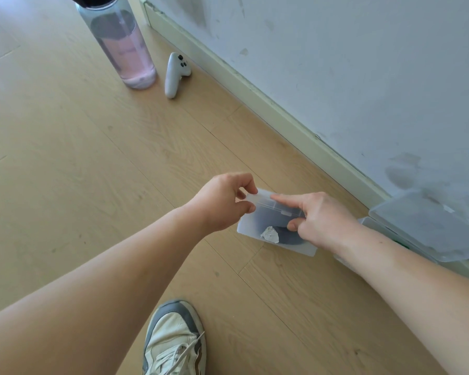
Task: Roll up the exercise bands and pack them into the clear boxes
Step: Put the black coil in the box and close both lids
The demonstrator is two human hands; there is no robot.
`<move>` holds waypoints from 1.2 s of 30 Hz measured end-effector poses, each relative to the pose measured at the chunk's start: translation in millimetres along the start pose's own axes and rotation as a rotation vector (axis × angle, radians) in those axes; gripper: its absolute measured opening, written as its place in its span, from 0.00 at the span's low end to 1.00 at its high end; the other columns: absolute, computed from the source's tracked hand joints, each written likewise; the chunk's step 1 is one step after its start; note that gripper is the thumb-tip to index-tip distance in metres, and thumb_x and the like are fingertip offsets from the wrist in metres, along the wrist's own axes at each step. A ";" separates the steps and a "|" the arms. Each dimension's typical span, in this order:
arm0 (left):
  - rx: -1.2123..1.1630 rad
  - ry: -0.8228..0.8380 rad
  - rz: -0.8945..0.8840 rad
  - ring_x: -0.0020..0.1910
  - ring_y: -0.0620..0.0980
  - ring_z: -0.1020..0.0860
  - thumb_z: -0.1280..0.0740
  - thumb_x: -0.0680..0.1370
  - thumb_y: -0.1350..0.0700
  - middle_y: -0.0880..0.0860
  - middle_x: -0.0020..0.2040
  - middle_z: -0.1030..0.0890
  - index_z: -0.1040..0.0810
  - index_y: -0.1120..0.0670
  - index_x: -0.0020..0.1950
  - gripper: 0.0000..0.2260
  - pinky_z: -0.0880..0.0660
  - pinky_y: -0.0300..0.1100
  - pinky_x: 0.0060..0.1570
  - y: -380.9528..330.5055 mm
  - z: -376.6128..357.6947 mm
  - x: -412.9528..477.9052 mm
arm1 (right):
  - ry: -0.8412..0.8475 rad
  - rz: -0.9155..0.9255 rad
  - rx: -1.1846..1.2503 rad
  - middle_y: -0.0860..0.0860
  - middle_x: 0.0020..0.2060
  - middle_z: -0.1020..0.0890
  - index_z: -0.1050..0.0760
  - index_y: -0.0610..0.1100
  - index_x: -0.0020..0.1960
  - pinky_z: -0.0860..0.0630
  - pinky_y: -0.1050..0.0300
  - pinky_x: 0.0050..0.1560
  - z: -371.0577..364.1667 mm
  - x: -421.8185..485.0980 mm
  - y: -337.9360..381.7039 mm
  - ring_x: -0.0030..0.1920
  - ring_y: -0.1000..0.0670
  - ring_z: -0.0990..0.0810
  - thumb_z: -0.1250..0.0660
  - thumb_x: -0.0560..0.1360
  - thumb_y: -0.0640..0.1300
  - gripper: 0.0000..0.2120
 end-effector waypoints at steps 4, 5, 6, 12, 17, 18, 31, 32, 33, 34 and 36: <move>0.113 0.031 -0.046 0.52 0.49 0.26 0.23 0.75 0.52 0.45 0.55 0.25 0.25 0.48 0.58 0.16 0.29 0.43 0.49 -11.8 -16.0 -1.2 | -0.036 0.021 -0.066 0.56 0.66 0.20 0.34 0.73 0.72 0.21 0.53 0.53 -1.3 -3.2 0.3 0.60 0.48 0.21 0.33 0.79 0.44 0.30; 0.099 -0.002 -0.062 0.50 0.48 0.27 0.23 0.75 0.53 0.44 0.54 0.26 0.24 0.48 0.58 0.15 0.31 0.42 0.48 -13.7 -17.7 -1.8 | -0.051 0.033 -0.086 0.56 0.66 0.20 0.34 0.73 0.72 0.21 0.53 0.54 -1.0 -3.9 -0.2 0.61 0.48 0.21 0.34 0.80 0.44 0.30; 0.074 -0.042 -0.082 0.48 0.48 0.28 0.23 0.75 0.54 0.44 0.53 0.25 0.23 0.49 0.55 0.13 0.30 0.42 0.47 -14.1 -19.3 -1.5 | -0.076 0.051 -0.100 0.56 0.66 0.20 0.34 0.72 0.72 0.22 0.53 0.57 0.6 -4.8 -0.5 0.64 0.48 0.22 0.35 0.80 0.44 0.29; -0.007 -0.159 -0.160 0.51 0.52 0.21 0.24 0.75 0.60 0.45 0.61 0.21 0.21 0.53 0.47 0.07 0.23 0.48 0.51 -14.5 -22.5 6.7 | -0.199 0.085 0.056 0.66 0.70 0.25 0.19 0.65 0.62 0.30 0.58 0.66 14.4 -2.5 -7.3 0.73 0.58 0.30 0.27 0.77 0.52 0.15; 0.086 -0.118 -0.167 0.46 0.49 0.22 0.21 0.72 0.57 0.41 0.68 0.26 0.25 0.54 0.38 0.13 0.25 0.42 0.47 0.5 -40.2 3.2 | -0.349 0.025 0.061 0.53 0.65 0.28 0.18 0.54 0.39 0.34 0.53 0.63 1.1 0.5 -31.8 0.68 0.47 0.32 0.22 0.71 0.54 0.07; 0.092 -0.130 -0.177 0.45 0.49 0.22 0.21 0.72 0.56 0.40 0.69 0.27 0.24 0.54 0.39 0.12 0.26 0.41 0.46 2.1 -42.1 2.2 | -0.381 0.010 0.051 0.52 0.65 0.29 0.19 0.53 0.40 0.34 0.52 0.62 -0.5 -1.5 -35.6 0.68 0.46 0.32 0.22 0.71 0.54 0.08; 0.459 -0.316 -0.215 0.67 0.53 0.29 0.24 0.74 0.46 0.45 0.64 0.22 0.16 0.50 0.59 0.16 0.29 0.45 0.60 -33.5 -38.3 18.7 | -0.439 0.069 0.003 0.51 0.79 0.34 0.23 0.53 0.68 0.33 0.46 0.73 -11.7 -11.9 -41.2 0.82 0.48 0.41 0.33 0.81 0.53 0.16; 0.516 -0.300 -0.226 0.66 0.53 0.28 0.25 0.76 0.49 0.46 0.63 0.22 0.17 0.50 0.58 0.13 0.26 0.45 0.55 -43.0 -43.4 21.7 | -0.444 0.069 0.008 0.51 0.80 0.35 0.23 0.55 0.70 0.33 0.46 0.73 -11.6 -12.9 -43.0 0.82 0.49 0.42 0.34 0.82 0.52 0.17; 0.541 -0.277 -0.232 0.63 0.51 0.27 0.27 0.78 0.50 0.45 0.61 0.23 0.18 0.50 0.56 0.09 0.23 0.46 0.49 -49.9 -50.9 23.8 | -0.446 0.067 0.008 0.53 0.80 0.36 0.24 0.57 0.70 0.32 0.46 0.72 -11.2 -13.3 -44.8 0.82 0.51 0.42 0.35 0.82 0.53 0.17; 0.533 -0.244 -0.218 0.62 0.50 0.27 0.30 0.80 0.50 0.45 0.60 0.23 0.18 0.50 0.55 0.07 0.22 0.47 0.45 -53.6 -59.2 24.9 | -0.443 0.064 0.007 0.54 0.80 0.36 0.24 0.60 0.70 0.30 0.46 0.71 -10.7 -13.5 -46.3 0.82 0.51 0.42 0.36 0.83 0.54 0.16; 0.443 -0.206 -0.175 0.65 0.46 0.28 0.35 0.83 0.47 0.44 0.61 0.23 0.17 0.50 0.55 0.10 0.21 0.47 0.47 -52.3 -70.2 24.2 | -0.432 0.058 -0.005 0.55 0.81 0.37 0.25 0.63 0.71 0.28 0.46 0.69 -9.7 -11.8 -48.7 0.82 0.53 0.43 0.38 0.83 0.56 0.16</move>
Point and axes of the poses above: each hand's wrist, its own x-axis towards the middle knuckle, its own z-axis out of the back of the hand, y = z × x, the point moved 8 cm from there along x, towards the middle knuckle
